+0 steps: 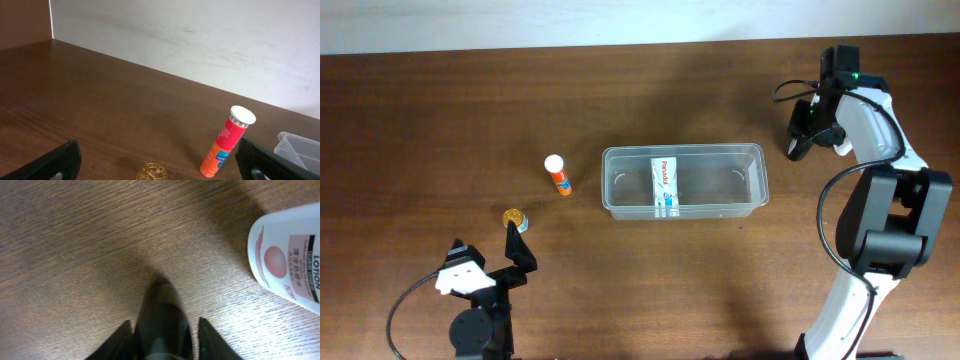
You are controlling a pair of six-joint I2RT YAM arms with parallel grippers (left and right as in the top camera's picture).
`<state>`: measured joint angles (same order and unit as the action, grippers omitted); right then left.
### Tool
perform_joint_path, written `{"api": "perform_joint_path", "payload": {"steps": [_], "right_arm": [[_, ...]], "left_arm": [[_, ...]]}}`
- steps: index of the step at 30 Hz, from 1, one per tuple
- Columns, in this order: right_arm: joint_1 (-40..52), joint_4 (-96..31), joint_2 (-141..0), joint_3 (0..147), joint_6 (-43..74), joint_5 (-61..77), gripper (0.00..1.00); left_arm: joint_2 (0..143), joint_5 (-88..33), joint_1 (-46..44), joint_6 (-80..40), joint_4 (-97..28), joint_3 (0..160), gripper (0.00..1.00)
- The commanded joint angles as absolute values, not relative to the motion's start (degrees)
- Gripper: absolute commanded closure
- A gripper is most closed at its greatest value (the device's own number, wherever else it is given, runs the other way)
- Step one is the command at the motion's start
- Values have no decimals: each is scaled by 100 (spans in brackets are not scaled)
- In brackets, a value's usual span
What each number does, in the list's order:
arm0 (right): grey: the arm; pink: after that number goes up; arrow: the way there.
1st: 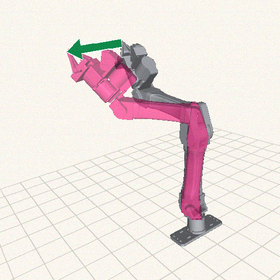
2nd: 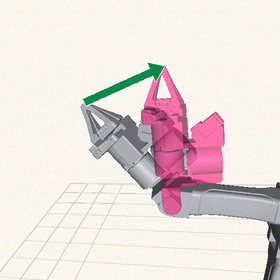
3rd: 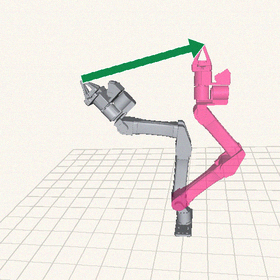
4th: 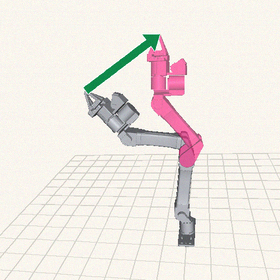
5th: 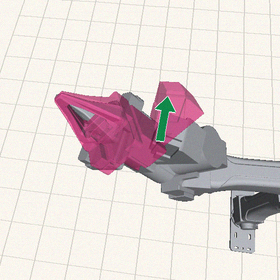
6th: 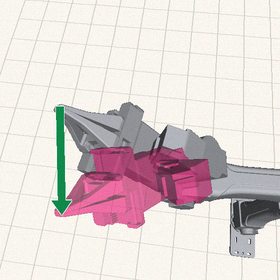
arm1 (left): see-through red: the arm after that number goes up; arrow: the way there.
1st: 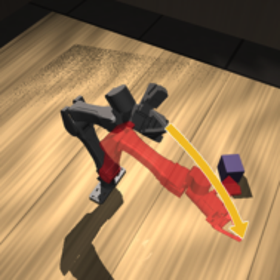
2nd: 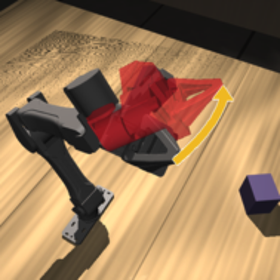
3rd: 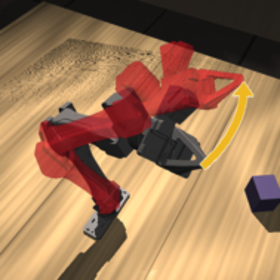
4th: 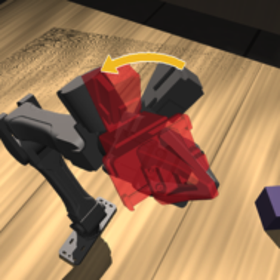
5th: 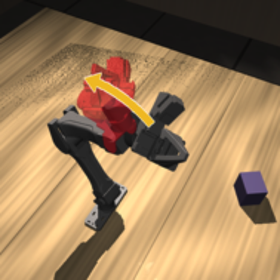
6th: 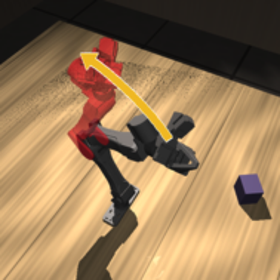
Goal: Pack container
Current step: 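Grasp the dark brown bottle by its cap with the right gripper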
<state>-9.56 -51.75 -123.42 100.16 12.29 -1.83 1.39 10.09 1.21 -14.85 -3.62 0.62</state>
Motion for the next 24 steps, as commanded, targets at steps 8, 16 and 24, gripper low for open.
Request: {"api": "perform_joint_path", "payload": {"steps": [8,16,24], "right_arm": [[-982,-5179,-12352,10075,1273,-193,79],[-982,-5916,-12009,10521,1273,-196,78],[-972,-7000,-11133,11010,1273,447,77]], "left_arm": [[121,1072,152,-1518,-373,54,1],[121,1072,152,-1518,-373,54,1],[121,1072,152,-1518,-373,54,1]]}}
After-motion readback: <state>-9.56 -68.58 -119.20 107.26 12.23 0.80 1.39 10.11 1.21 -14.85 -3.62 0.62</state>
